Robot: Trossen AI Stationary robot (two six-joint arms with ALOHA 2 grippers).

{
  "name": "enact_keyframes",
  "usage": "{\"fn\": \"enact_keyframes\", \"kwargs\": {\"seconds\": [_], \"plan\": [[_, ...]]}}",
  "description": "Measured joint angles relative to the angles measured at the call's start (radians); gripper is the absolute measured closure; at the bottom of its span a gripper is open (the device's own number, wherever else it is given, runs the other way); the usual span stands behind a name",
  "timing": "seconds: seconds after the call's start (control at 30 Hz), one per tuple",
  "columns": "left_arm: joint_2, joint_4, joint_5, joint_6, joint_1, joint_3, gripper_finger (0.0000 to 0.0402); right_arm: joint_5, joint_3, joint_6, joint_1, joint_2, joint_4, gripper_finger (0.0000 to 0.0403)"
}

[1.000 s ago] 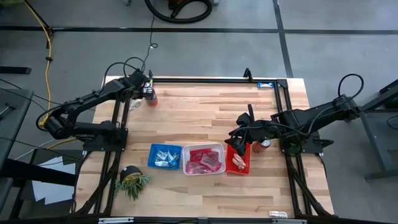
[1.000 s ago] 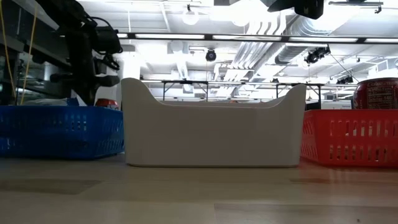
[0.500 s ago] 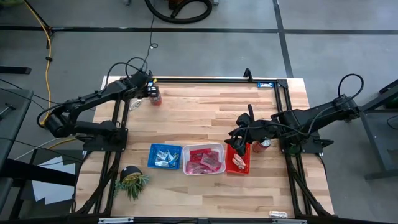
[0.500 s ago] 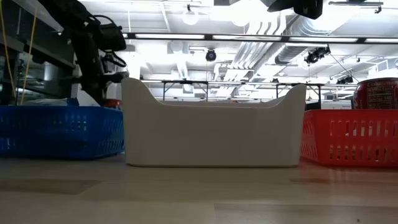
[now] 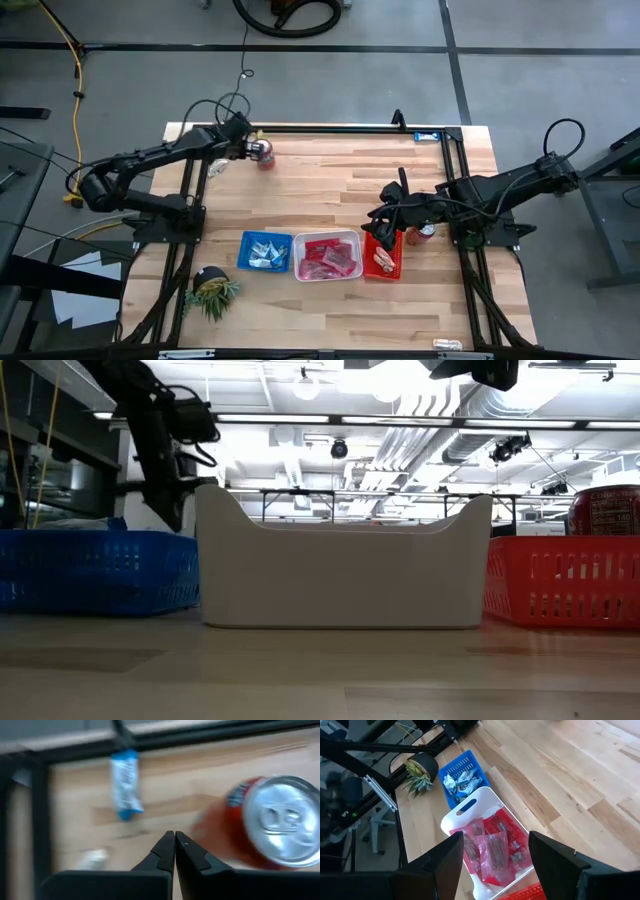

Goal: Sort candy
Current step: Put the brown chocolate into the red bin

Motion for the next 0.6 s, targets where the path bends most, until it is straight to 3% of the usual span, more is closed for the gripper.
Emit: {"fn": "enact_keyframes", "kwargs": {"seconds": [0.2, 0.4, 0.6], "plan": [[0.009, -0.228, -0.013, 0.237, 0.080, 0.108, 0.0401, 0.028, 0.000, -0.048, 0.000, 0.000, 0.000, 0.0183], [0.131, -0.431, -0.034, 0.411, 0.140, 0.122, 0.0401, 0.053, 0.000, -0.059, 0.000, 0.000, 0.000, 0.0183], [0.255, -0.445, -0.066, 0.503, 0.128, 0.122, 0.0401, 0.053, 0.000, -0.059, 0.000, 0.000, 0.000, 0.0183]]}}
